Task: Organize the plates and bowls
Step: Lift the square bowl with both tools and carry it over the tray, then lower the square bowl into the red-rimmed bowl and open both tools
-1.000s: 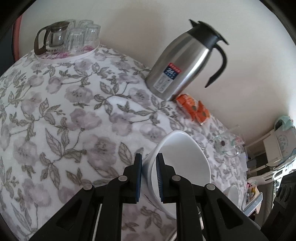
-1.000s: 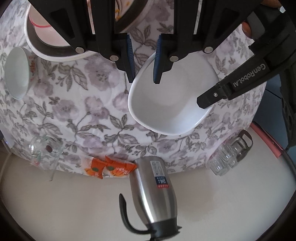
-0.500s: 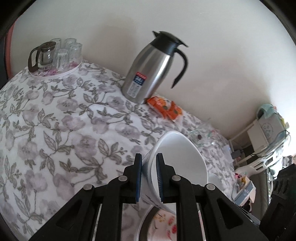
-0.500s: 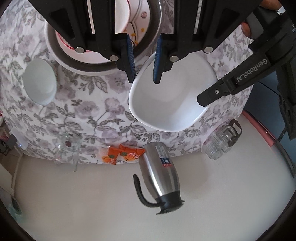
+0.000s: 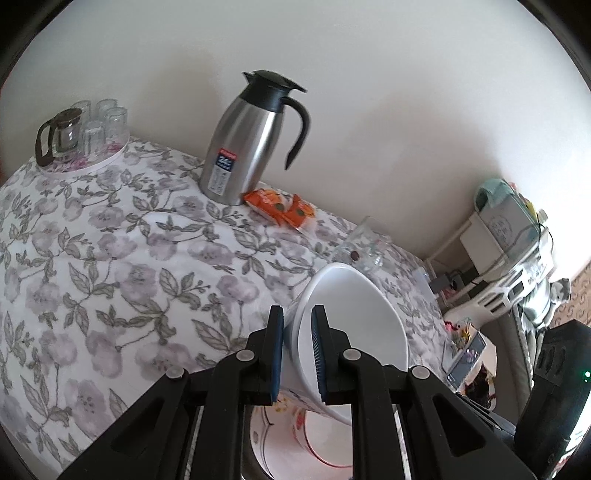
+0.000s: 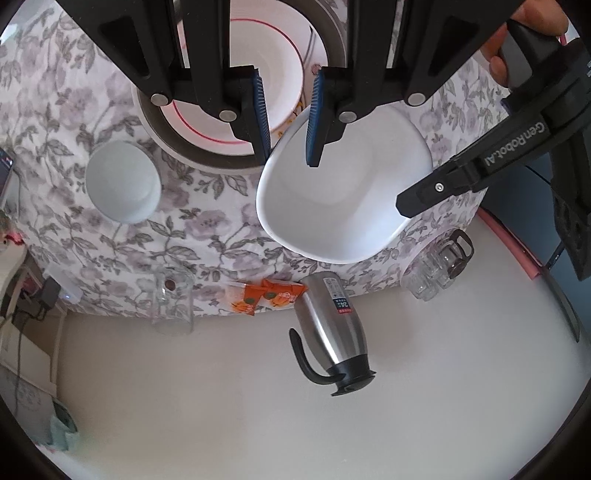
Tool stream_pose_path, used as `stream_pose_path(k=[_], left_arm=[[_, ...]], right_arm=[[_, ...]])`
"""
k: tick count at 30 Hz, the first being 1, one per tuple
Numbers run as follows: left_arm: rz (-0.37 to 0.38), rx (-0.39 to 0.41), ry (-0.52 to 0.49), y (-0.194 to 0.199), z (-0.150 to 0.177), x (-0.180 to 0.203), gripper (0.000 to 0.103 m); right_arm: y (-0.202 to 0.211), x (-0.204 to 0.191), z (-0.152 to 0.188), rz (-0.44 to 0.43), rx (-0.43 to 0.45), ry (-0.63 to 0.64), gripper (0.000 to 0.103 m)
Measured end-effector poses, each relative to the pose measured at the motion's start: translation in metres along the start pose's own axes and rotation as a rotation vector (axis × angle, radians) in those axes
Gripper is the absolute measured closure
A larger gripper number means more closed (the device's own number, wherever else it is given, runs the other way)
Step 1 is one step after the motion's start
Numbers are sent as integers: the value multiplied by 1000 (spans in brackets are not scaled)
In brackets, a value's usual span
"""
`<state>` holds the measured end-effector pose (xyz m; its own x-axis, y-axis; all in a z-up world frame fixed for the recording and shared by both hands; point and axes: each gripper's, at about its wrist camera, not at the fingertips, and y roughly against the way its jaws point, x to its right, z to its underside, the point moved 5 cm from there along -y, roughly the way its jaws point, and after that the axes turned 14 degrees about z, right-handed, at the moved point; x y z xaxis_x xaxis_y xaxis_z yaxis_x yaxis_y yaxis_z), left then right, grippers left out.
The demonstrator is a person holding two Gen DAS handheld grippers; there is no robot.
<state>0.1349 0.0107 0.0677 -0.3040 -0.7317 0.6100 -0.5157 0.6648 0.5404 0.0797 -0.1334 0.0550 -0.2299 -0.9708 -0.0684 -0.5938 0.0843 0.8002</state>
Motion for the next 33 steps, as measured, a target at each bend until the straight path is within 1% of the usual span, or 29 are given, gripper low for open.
stream_pose_path(k=[4, 9, 13, 21, 26, 33], left_arm=[[0, -16, -28, -2, 10, 10, 87], [3, -57, -24, -11, 22, 10, 87], [-1, -82, -47, -16, 31, 18, 87], [-35, -144, -106, -31, 48, 29, 87], [-45, -165, -144, -37, 55, 38, 87], [-82, -192, -188, -41, 67, 44, 87]], right_arm=[[1, 12, 12, -7, -13, -24, 82], [1, 25, 23, -14, -18, -41, 82], [0, 35, 30, -4, -9, -54, 82], [-5, 52, 41, 13, 1, -71, 82], [-3, 62, 44, 23, 15, -75, 82], [3, 66, 48, 43, 36, -50, 82]])
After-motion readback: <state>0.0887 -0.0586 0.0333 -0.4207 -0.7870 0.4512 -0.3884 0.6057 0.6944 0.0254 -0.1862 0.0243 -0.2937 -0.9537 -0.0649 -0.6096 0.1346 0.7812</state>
